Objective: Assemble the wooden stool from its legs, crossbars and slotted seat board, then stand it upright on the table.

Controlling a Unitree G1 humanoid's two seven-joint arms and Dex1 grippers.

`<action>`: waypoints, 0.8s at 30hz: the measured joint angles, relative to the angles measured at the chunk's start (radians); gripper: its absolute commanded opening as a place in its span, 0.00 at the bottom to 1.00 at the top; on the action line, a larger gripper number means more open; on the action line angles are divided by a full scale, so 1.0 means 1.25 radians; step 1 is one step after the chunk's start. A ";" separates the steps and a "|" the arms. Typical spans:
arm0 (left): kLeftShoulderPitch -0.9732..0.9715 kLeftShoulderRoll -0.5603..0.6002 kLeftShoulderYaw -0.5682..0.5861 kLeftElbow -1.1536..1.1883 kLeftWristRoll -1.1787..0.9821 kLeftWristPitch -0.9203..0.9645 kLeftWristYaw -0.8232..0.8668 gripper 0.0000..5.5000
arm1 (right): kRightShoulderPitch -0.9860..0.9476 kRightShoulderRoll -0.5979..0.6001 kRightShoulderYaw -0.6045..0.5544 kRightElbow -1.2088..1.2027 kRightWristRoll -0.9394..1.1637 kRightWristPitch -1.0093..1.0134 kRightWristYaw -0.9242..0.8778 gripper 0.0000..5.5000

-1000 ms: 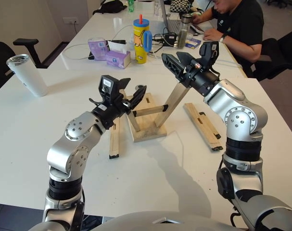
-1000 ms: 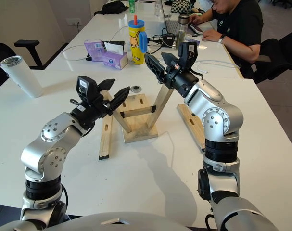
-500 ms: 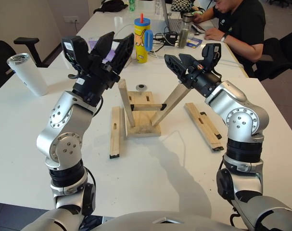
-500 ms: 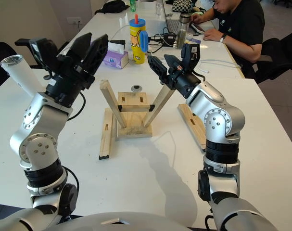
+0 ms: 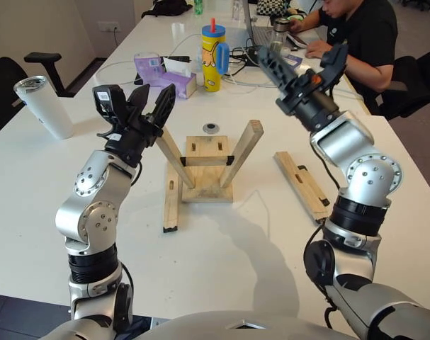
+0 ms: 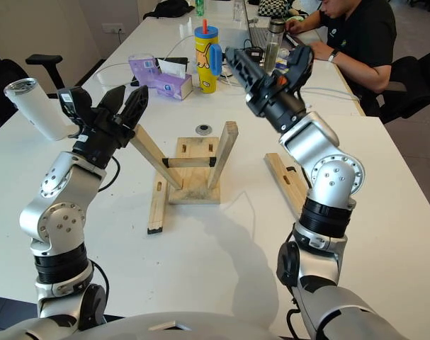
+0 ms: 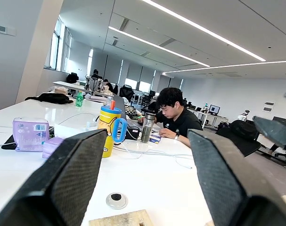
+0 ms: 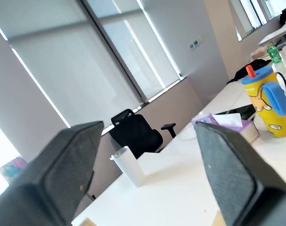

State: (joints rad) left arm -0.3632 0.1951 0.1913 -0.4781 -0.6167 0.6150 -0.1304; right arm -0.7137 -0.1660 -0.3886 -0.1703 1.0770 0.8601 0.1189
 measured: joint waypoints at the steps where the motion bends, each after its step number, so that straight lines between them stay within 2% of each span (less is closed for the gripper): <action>1: 0.000 0.002 0.002 0.002 0.000 -0.001 -0.001 0.58 | -0.009 -0.003 -0.002 0.015 -0.005 -0.012 -0.005 0.65; 3: 0.000 0.008 0.020 0.009 -0.004 -0.002 0.000 0.58 | -0.012 -0.023 0.014 0.059 -0.074 -0.044 -0.007 0.65; 6: -0.001 0.028 0.051 0.012 -0.009 -0.003 -0.002 0.58 | 0.002 -0.085 0.111 0.118 -0.246 -0.114 0.015 0.65; 10: 0.002 0.110 0.070 0.035 -0.001 0.014 -0.045 0.58 | 0.046 -0.131 0.244 0.185 -0.439 -0.224 0.076 0.65; 12: 0.022 0.185 0.077 0.064 0.014 0.041 -0.088 0.58 | 0.082 -0.140 0.296 0.209 -0.509 -0.275 0.117 0.65; 16: 0.145 0.334 -0.012 0.105 0.100 0.088 -0.198 0.58 | 0.119 -0.140 0.340 0.227 -0.573 -0.340 0.186 0.65; 21: 0.276 0.431 -0.133 0.075 0.166 0.083 -0.324 0.58 | 0.125 -0.127 0.365 0.261 -0.613 -0.400 0.237 0.65; 24: 0.314 0.449 -0.204 0.031 0.186 0.058 -0.387 0.58 | 0.125 -0.094 0.382 0.309 -0.636 -0.434 0.255 0.65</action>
State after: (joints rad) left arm 0.0294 0.7559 -0.0632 -0.4392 -0.3843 0.6870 -0.6147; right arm -0.5575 -0.2831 0.0892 0.2160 0.2815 0.3177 0.4371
